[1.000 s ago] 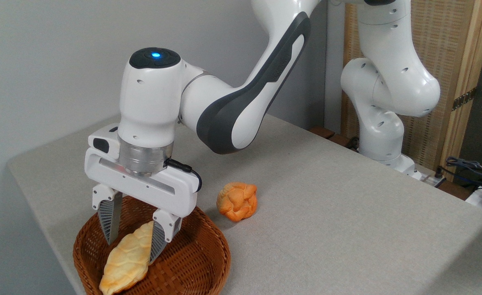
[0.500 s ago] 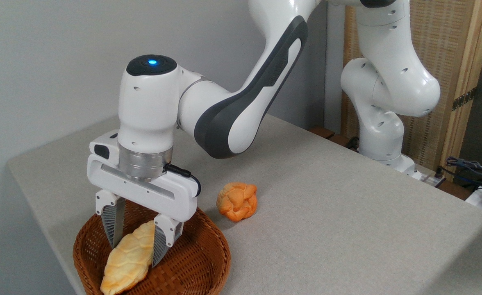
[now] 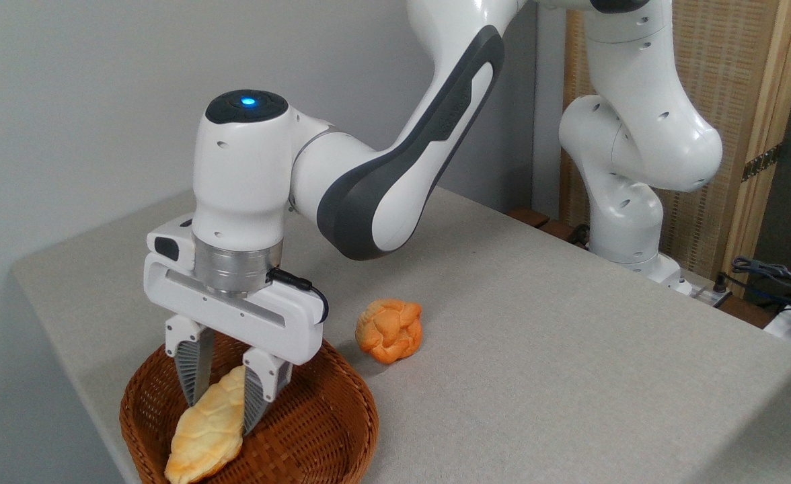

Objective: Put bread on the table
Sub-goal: 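Close the gripper on the long golden roll, then lift the golden roll up out of the basket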

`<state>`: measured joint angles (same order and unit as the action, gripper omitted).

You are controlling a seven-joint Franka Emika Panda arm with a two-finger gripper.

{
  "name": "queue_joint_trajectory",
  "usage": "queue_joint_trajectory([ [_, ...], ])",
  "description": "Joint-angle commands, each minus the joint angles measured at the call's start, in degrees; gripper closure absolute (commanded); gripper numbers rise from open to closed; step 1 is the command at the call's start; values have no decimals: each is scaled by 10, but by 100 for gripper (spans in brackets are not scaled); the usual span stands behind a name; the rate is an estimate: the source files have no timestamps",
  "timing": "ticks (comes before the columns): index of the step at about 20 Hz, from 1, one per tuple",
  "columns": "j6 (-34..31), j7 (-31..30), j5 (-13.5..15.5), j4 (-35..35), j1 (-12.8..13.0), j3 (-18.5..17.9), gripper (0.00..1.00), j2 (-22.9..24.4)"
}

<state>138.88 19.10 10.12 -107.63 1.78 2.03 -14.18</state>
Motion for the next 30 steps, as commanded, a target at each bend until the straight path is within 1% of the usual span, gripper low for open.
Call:
queue_joint_trajectory([
  [1, 8, 1, -7, 5, 0, 2, 51, -2],
  [6, 7, 1, -6, 5, 0, 1, 50, 4],
  [9, 5, -2, -6, 5, -1, 0, 50, 23],
  [11, 1, -5, -6, 5, -2, -1, 49, 47],
  [16, -55, -2, -6, 5, -2, -4, 48, 83],
  [19, -103, 1, -6, 5, -2, -4, 45, 100],
  [21, -135, 4, -7, 4, -2, -4, 45, 115],
  [24, -206, 32, -6, 4, -2, 0, 44, 136],
  [25, -220, 38, -6, 4, -1, 0, 44, 140],
  [28, -297, 76, -6, 1, -1, 2, 44, 166],
  [30, -334, 97, -6, -5, 0, 2, 44, 183],
])
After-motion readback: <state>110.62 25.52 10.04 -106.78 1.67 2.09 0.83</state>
